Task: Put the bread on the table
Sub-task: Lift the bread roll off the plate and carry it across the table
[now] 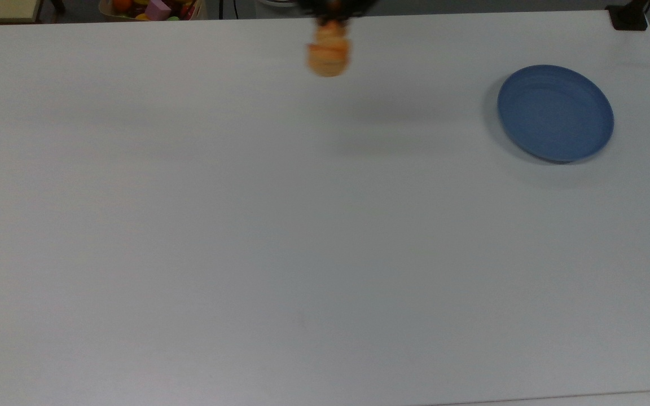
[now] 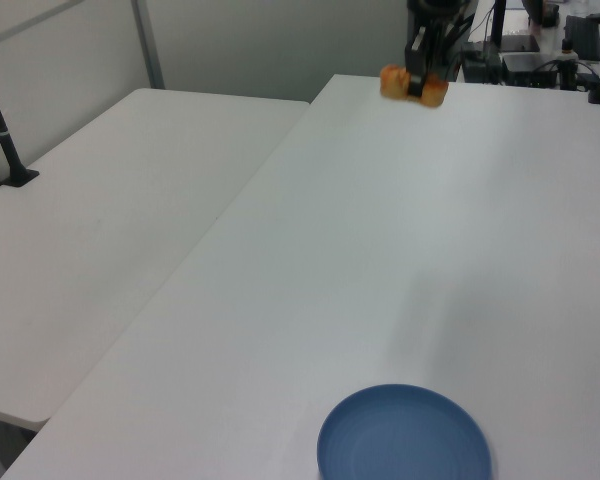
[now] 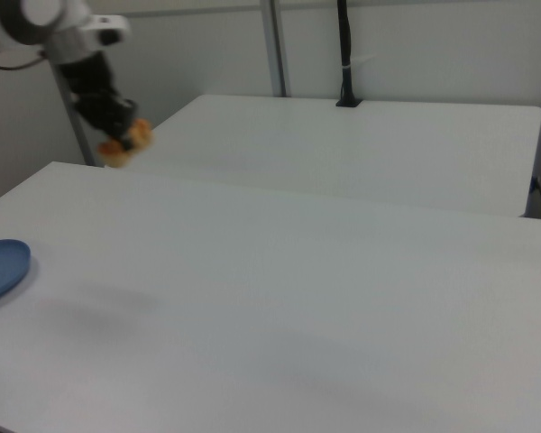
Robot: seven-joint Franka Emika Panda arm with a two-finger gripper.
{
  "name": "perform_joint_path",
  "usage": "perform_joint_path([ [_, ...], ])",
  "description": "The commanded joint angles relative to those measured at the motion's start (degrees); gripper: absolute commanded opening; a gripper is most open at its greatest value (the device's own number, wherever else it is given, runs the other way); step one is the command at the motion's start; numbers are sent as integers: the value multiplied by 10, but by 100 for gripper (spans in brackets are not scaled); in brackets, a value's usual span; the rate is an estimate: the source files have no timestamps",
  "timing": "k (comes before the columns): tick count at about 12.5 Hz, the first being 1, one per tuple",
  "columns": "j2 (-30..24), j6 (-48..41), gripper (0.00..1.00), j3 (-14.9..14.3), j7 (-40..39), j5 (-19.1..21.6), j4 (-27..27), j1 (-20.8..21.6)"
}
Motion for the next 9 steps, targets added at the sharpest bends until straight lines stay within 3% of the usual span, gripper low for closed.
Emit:
perform_joint_path([
  [1, -4, 4, 0, 6, -143, 28, -39, -152],
  [4, 23, 42, 0, 6, -246, 34, -64, -263],
  [8, 66, 186, 0, 6, -392, 27, -158, -421],
  [9, 77, 208, 0, 6, -414, 27, -162, -441],
])
